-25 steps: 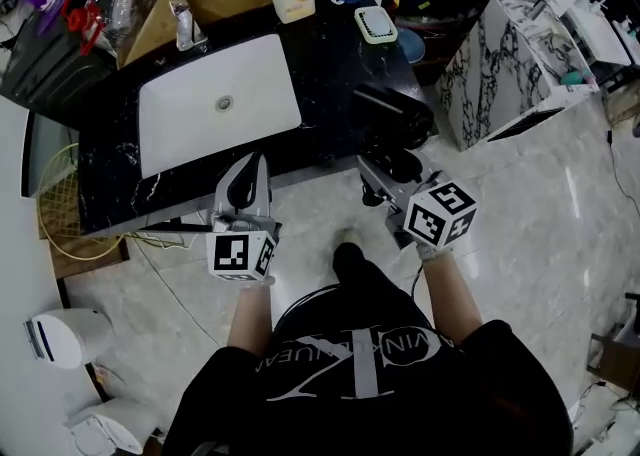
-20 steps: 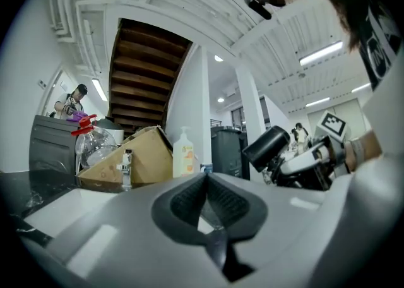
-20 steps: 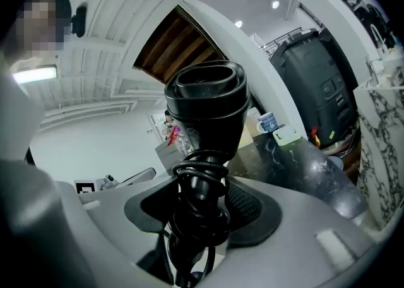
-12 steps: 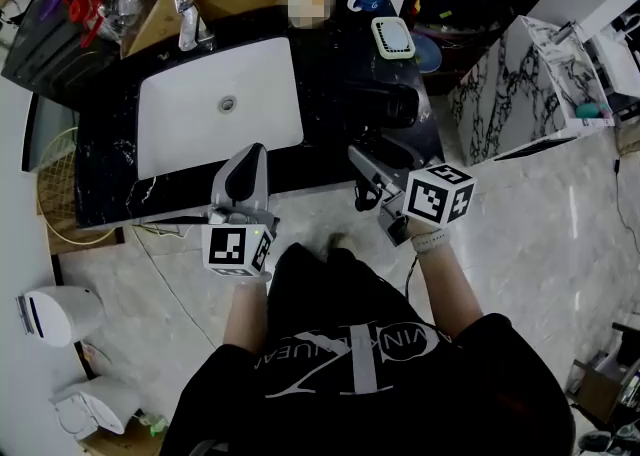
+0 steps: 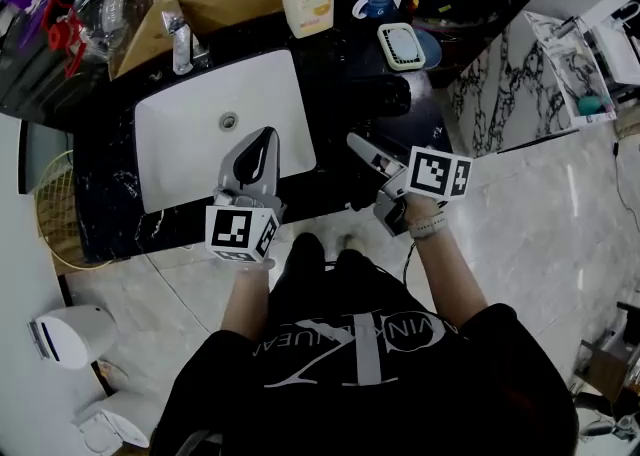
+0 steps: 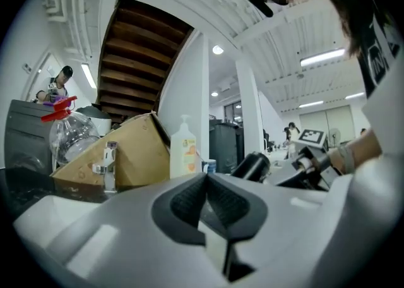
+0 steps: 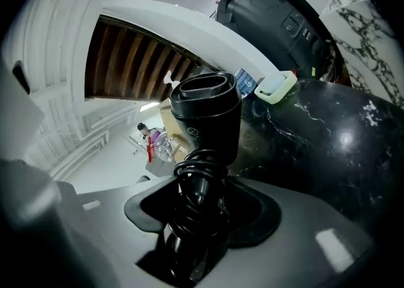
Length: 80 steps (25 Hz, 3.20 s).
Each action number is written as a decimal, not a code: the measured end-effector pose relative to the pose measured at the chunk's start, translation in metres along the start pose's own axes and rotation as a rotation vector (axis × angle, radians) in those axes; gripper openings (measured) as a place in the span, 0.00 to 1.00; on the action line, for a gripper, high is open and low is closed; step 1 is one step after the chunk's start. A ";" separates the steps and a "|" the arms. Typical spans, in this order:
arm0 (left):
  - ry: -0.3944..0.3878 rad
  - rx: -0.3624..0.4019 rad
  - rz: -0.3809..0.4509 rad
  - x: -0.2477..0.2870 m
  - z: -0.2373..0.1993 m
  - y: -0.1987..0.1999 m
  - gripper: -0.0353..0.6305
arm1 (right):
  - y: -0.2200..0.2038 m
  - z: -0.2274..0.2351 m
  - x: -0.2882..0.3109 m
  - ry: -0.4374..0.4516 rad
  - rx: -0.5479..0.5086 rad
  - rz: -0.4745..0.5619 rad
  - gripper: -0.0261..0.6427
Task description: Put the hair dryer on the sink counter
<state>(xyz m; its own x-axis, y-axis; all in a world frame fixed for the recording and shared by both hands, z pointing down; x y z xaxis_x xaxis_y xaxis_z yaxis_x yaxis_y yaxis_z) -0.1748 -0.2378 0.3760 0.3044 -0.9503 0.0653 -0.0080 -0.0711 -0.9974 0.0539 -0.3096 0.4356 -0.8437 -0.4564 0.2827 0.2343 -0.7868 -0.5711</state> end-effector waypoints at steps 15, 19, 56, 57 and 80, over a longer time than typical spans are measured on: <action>-0.127 -0.004 -0.033 0.065 -0.043 0.001 0.05 | 0.032 0.016 0.064 -0.045 0.157 0.051 0.38; -0.129 -0.013 -0.038 0.069 -0.046 0.000 0.05 | 0.037 0.019 0.070 -0.046 0.155 0.049 0.39; -0.156 -0.061 -0.024 0.049 -0.025 -0.007 0.05 | 0.032 0.044 0.044 -0.060 0.447 0.048 0.41; -0.157 -0.060 -0.024 0.049 -0.024 -0.007 0.05 | 0.032 0.042 0.042 -0.062 0.442 0.046 0.42; -0.113 -0.086 -0.011 0.034 -0.027 0.006 0.05 | 0.045 -0.004 -0.017 -0.165 -0.130 0.140 0.15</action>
<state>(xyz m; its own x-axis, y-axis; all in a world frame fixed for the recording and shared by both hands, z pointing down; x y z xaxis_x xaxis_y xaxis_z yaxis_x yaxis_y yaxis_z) -0.1903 -0.2789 0.3735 0.4104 -0.9094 0.0677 -0.0844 -0.1118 -0.9901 0.0766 -0.3356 0.4023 -0.7143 -0.6276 0.3099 0.2702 -0.6557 -0.7051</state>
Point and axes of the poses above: the fingertips, and each gripper's own axes: x forward along the fingers, z to its right, y out of its top, the point moved 8 cm from there along -x, backward along the fingers, and after that the axes turned 3 degrees about -x, right-handed, at the moved point
